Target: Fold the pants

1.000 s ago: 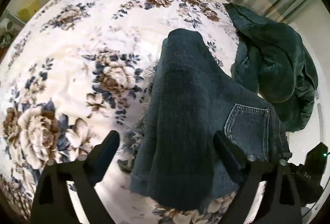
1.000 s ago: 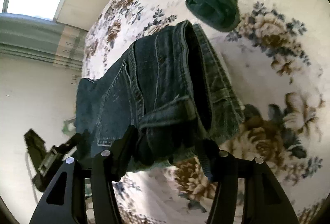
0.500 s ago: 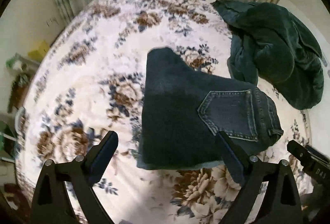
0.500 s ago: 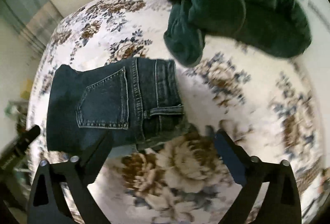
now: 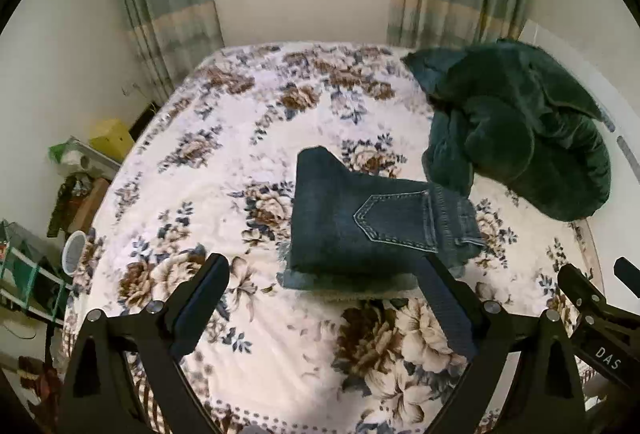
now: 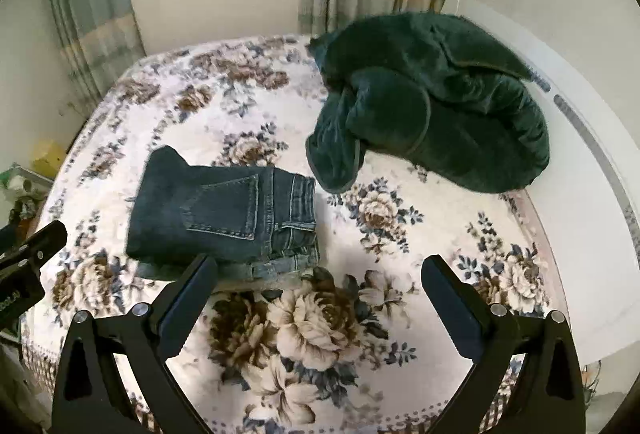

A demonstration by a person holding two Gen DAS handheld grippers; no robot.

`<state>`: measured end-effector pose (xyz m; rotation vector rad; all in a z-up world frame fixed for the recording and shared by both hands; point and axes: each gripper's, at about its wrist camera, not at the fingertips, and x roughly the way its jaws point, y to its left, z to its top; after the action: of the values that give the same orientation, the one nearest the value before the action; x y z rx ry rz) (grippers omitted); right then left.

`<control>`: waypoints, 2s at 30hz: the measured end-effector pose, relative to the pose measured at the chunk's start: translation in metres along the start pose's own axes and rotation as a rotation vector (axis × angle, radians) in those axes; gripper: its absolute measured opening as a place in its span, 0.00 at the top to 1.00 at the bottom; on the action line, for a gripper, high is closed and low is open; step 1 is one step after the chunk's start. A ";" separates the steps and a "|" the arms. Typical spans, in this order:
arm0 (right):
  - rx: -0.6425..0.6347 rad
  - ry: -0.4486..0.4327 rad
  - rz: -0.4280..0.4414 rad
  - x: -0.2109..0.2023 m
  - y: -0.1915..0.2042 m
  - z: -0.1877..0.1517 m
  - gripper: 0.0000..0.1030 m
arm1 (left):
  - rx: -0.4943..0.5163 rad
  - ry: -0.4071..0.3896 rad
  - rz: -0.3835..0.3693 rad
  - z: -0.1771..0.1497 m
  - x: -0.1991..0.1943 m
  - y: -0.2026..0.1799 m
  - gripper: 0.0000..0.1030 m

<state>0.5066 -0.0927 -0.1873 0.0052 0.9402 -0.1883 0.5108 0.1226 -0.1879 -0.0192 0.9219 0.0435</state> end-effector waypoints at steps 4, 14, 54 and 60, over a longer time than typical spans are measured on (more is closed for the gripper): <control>-0.017 -0.064 0.031 -0.065 -0.013 -0.016 0.00 | -0.023 -0.053 0.006 -0.016 -0.058 -0.004 0.07; -0.032 -0.192 0.101 -0.225 -0.051 -0.073 0.00 | -0.059 -0.156 0.033 -0.072 -0.195 -0.017 0.07; -0.084 -0.265 0.146 -0.396 -0.063 -0.150 0.00 | -0.063 -0.191 0.064 -0.155 -0.313 0.007 0.00; -0.090 -0.268 0.151 -0.395 -0.063 -0.151 0.00 | -0.069 -0.198 0.064 -0.152 -0.317 0.010 0.00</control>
<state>0.1481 -0.0788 0.0459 -0.0317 0.6773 -0.0057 0.1979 0.1175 -0.0274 -0.0484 0.7226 0.1341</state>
